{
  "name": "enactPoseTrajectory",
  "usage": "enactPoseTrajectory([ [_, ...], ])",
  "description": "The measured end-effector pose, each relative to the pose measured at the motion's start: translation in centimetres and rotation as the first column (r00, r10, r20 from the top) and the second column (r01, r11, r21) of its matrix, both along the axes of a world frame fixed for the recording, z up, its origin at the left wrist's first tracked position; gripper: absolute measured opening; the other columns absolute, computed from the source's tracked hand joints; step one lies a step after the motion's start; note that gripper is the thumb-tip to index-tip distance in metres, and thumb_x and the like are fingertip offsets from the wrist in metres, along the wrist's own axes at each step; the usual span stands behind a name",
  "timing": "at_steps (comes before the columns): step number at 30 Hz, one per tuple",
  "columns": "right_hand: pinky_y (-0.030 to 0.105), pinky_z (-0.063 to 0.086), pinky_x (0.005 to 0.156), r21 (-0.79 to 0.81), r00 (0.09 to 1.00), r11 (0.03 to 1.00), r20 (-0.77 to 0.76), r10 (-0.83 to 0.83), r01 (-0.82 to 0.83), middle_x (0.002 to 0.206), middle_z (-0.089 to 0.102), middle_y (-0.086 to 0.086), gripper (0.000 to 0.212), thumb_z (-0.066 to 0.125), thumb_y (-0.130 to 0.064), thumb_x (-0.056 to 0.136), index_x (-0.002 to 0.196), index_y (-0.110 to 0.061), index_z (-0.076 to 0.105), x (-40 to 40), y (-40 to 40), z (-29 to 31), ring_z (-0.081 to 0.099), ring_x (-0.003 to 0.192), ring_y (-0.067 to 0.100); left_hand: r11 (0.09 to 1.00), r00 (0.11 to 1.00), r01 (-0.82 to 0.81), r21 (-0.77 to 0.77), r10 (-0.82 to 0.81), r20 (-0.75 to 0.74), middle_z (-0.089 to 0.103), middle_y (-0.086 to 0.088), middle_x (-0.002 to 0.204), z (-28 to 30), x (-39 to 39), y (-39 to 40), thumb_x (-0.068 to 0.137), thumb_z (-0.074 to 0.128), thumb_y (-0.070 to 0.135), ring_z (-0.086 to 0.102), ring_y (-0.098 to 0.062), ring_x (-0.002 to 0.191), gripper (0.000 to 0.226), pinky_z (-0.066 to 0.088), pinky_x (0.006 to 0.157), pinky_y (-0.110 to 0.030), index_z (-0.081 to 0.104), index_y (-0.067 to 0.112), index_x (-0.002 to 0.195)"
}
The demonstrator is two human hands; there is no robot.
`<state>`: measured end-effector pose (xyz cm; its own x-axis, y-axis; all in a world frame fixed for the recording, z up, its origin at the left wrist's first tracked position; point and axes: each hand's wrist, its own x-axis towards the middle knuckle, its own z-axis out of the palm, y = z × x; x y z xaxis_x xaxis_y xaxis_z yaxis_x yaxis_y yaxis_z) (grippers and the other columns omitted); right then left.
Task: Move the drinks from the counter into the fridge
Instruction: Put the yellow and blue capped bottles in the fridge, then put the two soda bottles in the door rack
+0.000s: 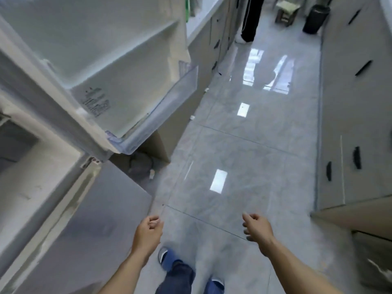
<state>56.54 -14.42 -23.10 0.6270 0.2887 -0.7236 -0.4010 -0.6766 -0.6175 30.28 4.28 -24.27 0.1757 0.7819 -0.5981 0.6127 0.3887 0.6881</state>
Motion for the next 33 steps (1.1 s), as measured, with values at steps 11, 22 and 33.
enactPoseTrajectory([
  [11, 0.027, 0.042, 0.055, -0.212, 0.952, 0.944, -0.117, -0.281, 0.253, 0.077, 0.059, 0.007, 0.019, 0.058, -0.024, 0.095, 0.088, -0.007, 0.063, 1.6, -13.2, -2.9, 0.050, 0.060, 0.021, 0.949, 0.914, 0.189, -0.251, -0.264, -0.309, 0.067, -0.015, 0.098, -3.8, 1.0, -1.0, 0.093, 0.063, 0.025, 0.061, -0.026, 0.072, 0.031, 0.052, 0.063, -0.032, 0.058, 0.015, 0.122],
  [22, 0.034, 0.051, 0.063, -0.348, 0.895, 0.856, -0.095, -0.437, 0.381, 0.085, 0.066, 0.009, 0.022, 0.059, -0.028, 0.096, 0.091, -0.007, 0.063, 4.4, -14.0, -2.5, 0.055, 0.065, 0.024, 0.879, 0.873, 0.366, -0.305, -0.438, -0.214, 0.067, -0.006, 0.098, -4.6, 15.3, 7.2, 0.096, 0.059, 0.027, 0.063, -0.023, 0.079, 0.033, 0.053, 0.067, -0.031, 0.055, 0.015, 0.127],
  [33, 0.034, 0.050, 0.065, -0.432, 0.890, 0.839, -0.152, -0.430, 0.331, 0.091, 0.069, 0.016, 0.019, 0.059, -0.024, 0.094, 0.093, -0.007, 0.065, 21.0, -11.8, -5.5, 0.058, 0.066, 0.028, 0.922, 0.922, 0.296, -0.248, -0.344, -0.176, 0.068, -0.005, 0.100, -3.7, 34.6, 13.1, 0.097, 0.057, 0.029, 0.066, -0.022, 0.080, 0.021, 0.056, 0.068, -0.034, 0.055, 0.020, 0.115],
])
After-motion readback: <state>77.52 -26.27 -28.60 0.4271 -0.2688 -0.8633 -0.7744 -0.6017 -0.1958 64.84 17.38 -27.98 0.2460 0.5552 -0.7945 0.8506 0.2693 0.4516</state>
